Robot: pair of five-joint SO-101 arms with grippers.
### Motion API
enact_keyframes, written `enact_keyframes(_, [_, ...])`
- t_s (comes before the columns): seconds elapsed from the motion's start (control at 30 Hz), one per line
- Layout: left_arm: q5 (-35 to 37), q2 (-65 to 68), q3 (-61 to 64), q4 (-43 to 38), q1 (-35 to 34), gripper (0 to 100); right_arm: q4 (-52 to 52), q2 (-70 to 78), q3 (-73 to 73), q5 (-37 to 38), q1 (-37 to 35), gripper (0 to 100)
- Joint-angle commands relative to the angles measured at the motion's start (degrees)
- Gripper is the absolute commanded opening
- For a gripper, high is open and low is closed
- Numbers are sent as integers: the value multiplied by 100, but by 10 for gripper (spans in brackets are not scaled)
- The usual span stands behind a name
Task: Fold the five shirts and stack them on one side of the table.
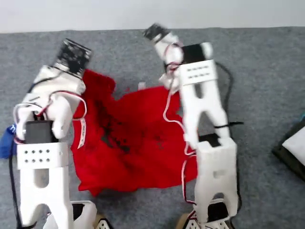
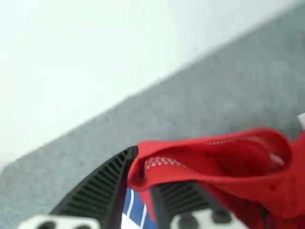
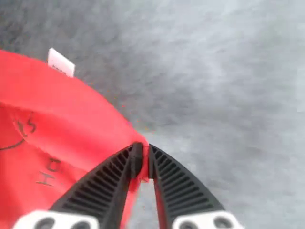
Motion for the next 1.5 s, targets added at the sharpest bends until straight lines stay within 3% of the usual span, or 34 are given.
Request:
enact_keyframes(0.0, [387,-114,-1095,387,97,3,242,-1270,-316,264,400,11])
enact_keyframes(0.17, [475,-114,-2501,985,580,3,251,-2475,-308,536,963,11])
enact_keyframes(0.4, [431,-114,-4400,1556,1767,3,251,-4391,123,1064,1851,11])
enact_keyframes(0.63, [-343,-114,-5798,2681,2356,3,242,-6633,1204,1723,2527,11])
enact_keyframes(1.1, [-360,-105,-7644,4044,2330,2,242,-9534,2347,2629,3442,11])
enact_keyframes(1.37, [-360,-44,-7653,4132,2330,2,242,-9578,2637,2637,3565,12])
enact_keyframes(1.47, [-360,-62,-7125,4132,2338,2,242,-9604,3174,2629,3565,12])
